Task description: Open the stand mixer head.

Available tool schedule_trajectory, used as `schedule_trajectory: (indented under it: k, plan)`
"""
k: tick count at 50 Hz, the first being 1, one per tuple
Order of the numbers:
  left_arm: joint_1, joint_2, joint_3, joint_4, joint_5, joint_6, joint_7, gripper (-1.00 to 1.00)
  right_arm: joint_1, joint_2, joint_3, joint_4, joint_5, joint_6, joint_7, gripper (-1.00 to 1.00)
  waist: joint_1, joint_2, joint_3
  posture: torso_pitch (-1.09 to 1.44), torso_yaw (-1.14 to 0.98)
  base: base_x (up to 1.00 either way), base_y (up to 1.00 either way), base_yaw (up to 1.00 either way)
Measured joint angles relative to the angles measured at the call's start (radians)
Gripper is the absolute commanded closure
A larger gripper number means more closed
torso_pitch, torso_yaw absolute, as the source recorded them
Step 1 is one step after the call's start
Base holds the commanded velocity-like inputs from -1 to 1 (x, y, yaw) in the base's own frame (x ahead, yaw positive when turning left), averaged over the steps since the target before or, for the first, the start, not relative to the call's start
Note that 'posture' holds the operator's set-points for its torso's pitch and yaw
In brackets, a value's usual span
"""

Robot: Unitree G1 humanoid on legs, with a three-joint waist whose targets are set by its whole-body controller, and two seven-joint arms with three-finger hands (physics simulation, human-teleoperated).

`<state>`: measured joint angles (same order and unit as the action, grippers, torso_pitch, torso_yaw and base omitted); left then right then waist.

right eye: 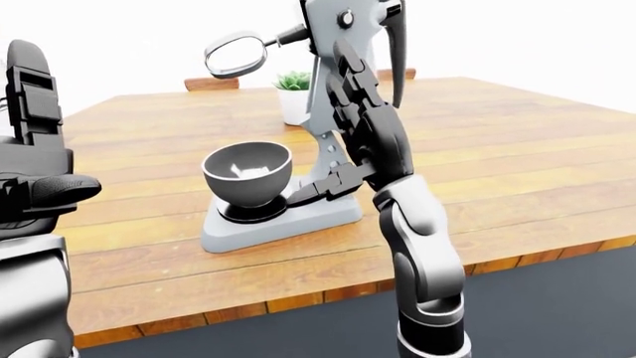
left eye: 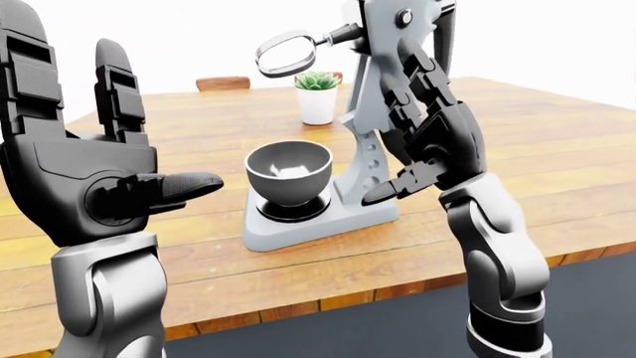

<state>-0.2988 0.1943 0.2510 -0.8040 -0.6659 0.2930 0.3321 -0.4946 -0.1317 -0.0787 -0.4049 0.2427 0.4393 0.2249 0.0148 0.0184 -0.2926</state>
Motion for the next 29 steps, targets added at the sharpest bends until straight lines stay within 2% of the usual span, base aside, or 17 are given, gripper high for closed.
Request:
schedule_trajectory:
  k: [29]
  plan:
    - [0.009, 0.001, 0.007, 0.004, 0.003, -0.01, -0.006, -1.0, -0.006, 0.005, 0.006, 0.013, -0.009, -0.011, 0.01, -1.0, -0.006, 0.001, -0.003, -0.42, 0.0, 0.0, 0.0, 0.0]
